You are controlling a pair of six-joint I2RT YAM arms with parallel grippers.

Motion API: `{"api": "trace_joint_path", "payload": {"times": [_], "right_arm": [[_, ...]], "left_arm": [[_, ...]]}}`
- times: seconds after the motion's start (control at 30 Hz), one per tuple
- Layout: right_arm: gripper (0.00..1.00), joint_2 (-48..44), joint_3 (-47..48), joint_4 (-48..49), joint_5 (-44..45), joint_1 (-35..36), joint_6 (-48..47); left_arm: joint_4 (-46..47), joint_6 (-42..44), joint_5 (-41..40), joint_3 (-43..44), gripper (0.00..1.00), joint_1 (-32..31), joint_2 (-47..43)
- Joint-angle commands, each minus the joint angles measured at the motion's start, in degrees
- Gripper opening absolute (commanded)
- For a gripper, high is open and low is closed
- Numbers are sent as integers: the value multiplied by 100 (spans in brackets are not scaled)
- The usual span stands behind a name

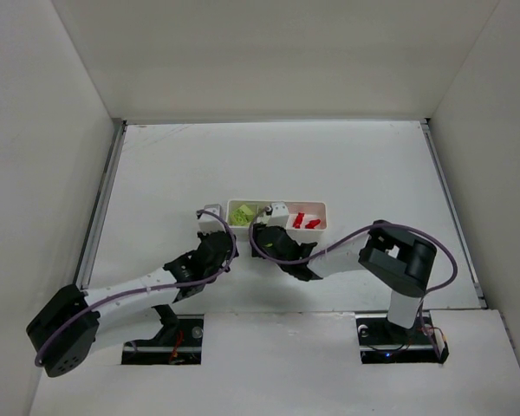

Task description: Sort the legos into containers by color

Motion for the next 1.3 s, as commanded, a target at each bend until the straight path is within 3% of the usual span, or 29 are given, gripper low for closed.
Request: {"api": "trace_joint_path", "payload": {"times": [0.0, 0.43, 0.77, 1.03, 1.27], "right_arm": [[55, 233, 352, 220, 71, 86, 41], [41, 743, 933, -588, 783, 192, 49], [23, 762, 925, -800, 1100, 402, 23], [23, -1239, -208, -580, 1232, 824, -65], [23, -2989, -1219, -790, 1302, 755, -4]], "left_arm": [[-226, -134, -20, -140, 13, 111, -363], [-305, -169, 33, -281, 13, 163, -688], [-586, -116, 6, -141, 13, 234, -1075], [-639, -20, 41, 404, 14, 190, -1014], [-139, 121, 313, 1203, 14, 49, -76]]}}
